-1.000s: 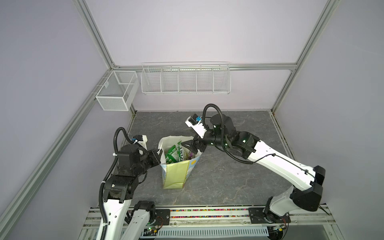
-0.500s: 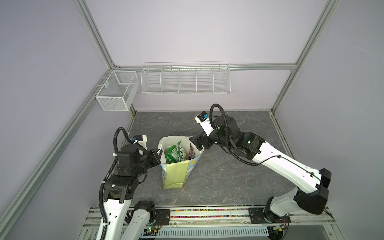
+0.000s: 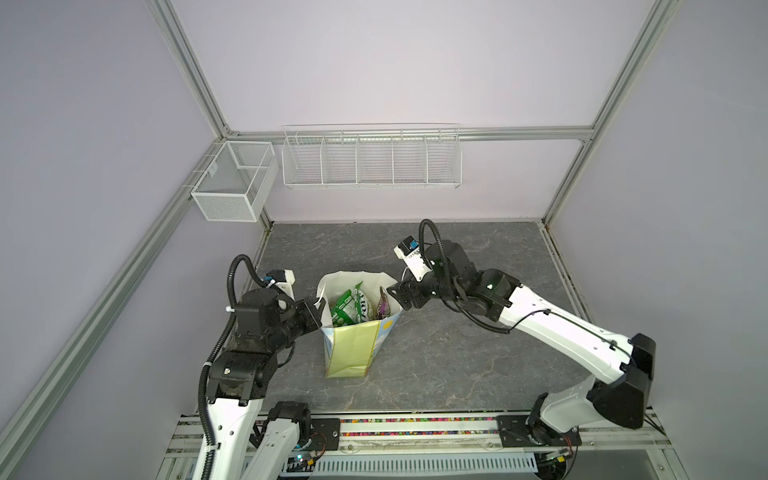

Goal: Place the snacks into the paper bag

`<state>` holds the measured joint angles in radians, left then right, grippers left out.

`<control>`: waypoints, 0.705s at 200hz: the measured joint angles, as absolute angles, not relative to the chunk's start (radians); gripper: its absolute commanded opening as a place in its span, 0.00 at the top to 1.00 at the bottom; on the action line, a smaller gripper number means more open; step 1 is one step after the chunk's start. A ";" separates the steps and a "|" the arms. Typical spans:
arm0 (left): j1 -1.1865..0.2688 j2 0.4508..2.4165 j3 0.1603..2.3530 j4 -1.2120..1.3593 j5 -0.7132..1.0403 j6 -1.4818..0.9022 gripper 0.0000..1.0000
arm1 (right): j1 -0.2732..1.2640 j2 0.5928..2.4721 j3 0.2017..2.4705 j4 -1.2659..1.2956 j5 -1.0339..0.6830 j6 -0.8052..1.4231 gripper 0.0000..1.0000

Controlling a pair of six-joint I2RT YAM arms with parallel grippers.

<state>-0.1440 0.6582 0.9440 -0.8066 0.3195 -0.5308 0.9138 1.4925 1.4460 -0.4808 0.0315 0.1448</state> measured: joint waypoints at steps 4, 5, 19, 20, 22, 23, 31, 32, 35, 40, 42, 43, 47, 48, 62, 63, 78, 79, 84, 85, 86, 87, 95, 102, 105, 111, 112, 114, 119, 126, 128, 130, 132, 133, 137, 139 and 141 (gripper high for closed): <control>-0.144 0.658 0.944 -0.807 0.319 -0.531 1.00 | 0.914 1.493 1.446 -0.481 0.028 0.158 0.45; -0.144 0.658 0.944 -0.807 0.319 -0.531 1.00 | 0.914 1.493 1.446 -0.480 0.029 0.155 0.46; -0.144 0.658 0.944 -0.807 0.319 -0.531 1.00 | 0.914 1.493 1.446 -0.479 0.019 0.158 0.65; -0.144 0.659 0.944 -0.806 0.319 -0.531 1.00 | 0.914 1.493 1.446 -0.480 0.019 0.155 0.67; -0.144 0.659 0.944 -0.806 0.319 -0.531 1.00 | 0.914 1.493 1.446 -0.479 0.018 0.163 0.70; -0.144 0.659 0.944 -0.806 0.319 -0.531 1.00 | 0.914 1.493 1.446 -0.479 0.017 0.167 0.72; -0.144 0.660 0.944 -0.806 0.320 -0.531 1.00 | 0.914 1.493 1.446 -0.479 0.013 0.170 0.86; -0.144 0.660 0.944 -0.805 0.320 -0.531 1.00 | 0.914 1.493 1.446 -0.479 0.013 0.170 0.88; -0.144 0.660 0.944 -0.805 0.321 -0.531 1.00 | 0.914 1.493 1.446 -0.479 0.010 0.164 0.92; -0.144 0.661 0.944 -0.805 0.322 -0.531 1.00 | 0.914 1.493 1.446 -0.478 0.009 0.170 0.93; -0.144 0.661 0.944 -0.805 0.322 -0.531 1.00 | 0.914 1.493 1.446 -0.478 0.007 0.169 0.93; -0.144 0.662 0.944 -0.805 0.322 -0.531 1.00 | 0.914 1.493 1.446 -0.478 0.006 0.171 0.93; -0.144 0.663 0.944 -0.804 0.323 -0.532 1.00 | 0.914 1.493 1.446 -0.479 0.005 0.172 0.93; -0.144 0.663 0.944 -0.803 0.323 -0.532 1.00 | 0.914 1.493 1.446 -0.479 0.005 0.172 0.93; -0.144 0.669 0.944 -0.798 0.324 -0.538 1.00 | 0.914 1.493 1.446 -0.480 0.001 0.176 0.93; -0.144 0.669 0.944 -0.797 0.324 -0.539 1.00 | 0.914 1.493 1.446 -0.480 0.000 0.177 0.93; -0.144 0.678 0.944 -0.789 0.330 -0.543 1.00 | 0.914 1.493 1.446 -0.481 -0.001 0.176 0.93; -0.144 0.679 0.944 -0.789 0.331 -0.543 1.00 | 0.914 1.493 1.446 -0.481 -0.001 0.176 0.93; -0.144 0.684 0.944 -0.785 0.332 -0.545 1.00 | 0.914 1.493 1.446 -0.482 -0.001 0.176 0.93; -0.144 0.685 0.944 -0.784 0.333 -0.545 1.00 | 0.914 1.493 1.446 -0.482 -0.001 0.176 0.93; -0.144 0.686 0.944 -0.783 0.334 -0.545 1.00 | 0.914 1.493 1.447 -0.482 -0.001 0.176 0.93; -0.144 0.687 0.944 -0.783 0.334 -0.545 1.00 | 0.914 1.493 1.447 -0.482 -0.001 0.176 0.93; -0.144 0.697 0.944 -0.776 0.338 -0.546 1.00 | 0.914 1.492 1.449 -0.484 -0.001 0.176 0.93; -0.144 0.705 0.946 -0.771 0.339 -0.546 1.00 | 0.914 1.492 1.452 -0.488 -0.001 0.175 0.93; -0.144 0.709 0.948 -0.769 0.339 -0.546 1.00 | 0.914 1.492 1.455 -0.490 -0.001 0.174 0.93; -0.146 0.718 0.954 -0.768 0.339 -0.546 1.00 | 0.914 1.492 1.460 -0.496 -0.001 0.172 0.93; -0.146 0.719 0.955 -0.767 0.339 -0.546 1.00 | 0.914 1.492 1.461 -0.497 -0.001 0.172 0.93; -0.147 0.724 0.957 -0.767 0.337 -0.546 1.00 | 0.914 1.492 1.464 -0.500 0.000 0.171 0.93; -0.151 0.734 0.963 -0.766 0.337 -0.546 1.00 | 0.914 1.492 1.469 -0.503 0.000 0.170 0.93; -0.158 0.748 0.970 -0.764 0.333 -0.546 1.00 | 0.914 1.492 1.477 -0.508 0.001 0.167 0.93; -0.161 0.753 0.973 -0.764 0.331 -0.546 1.00 | 0.914 1.492 1.480 -0.510 0.003 0.164 0.93; -0.163 0.757 0.974 -0.764 0.331 -0.546 1.00 | 0.914 1.492 1.483 -0.511 0.002 0.164 0.93; -0.165 0.760 0.976 -0.764 0.330 -0.546 1.00 | 0.914 1.492 1.486 -0.513 0.003 0.164 0.93; -0.167 0.763 0.977 -0.762 0.329 -0.546 1.00 | 0.914 1.492 1.487 -0.513 0.004 0.163 0.93; -0.173 0.773 0.981 -0.761 0.326 -0.546 1.00 | 0.914 1.492 1.493 -0.516 0.007 0.159 0.93; -0.176 0.777 0.984 -0.760 0.325 -0.546 1.00 | 0.914 1.492 1.496 -0.516 0.007 0.158 0.93; -0.180 0.784 0.986 -0.760 0.323 -0.546 1.00 | 0.914 1.492 1.499 -0.517 0.008 0.156 0.93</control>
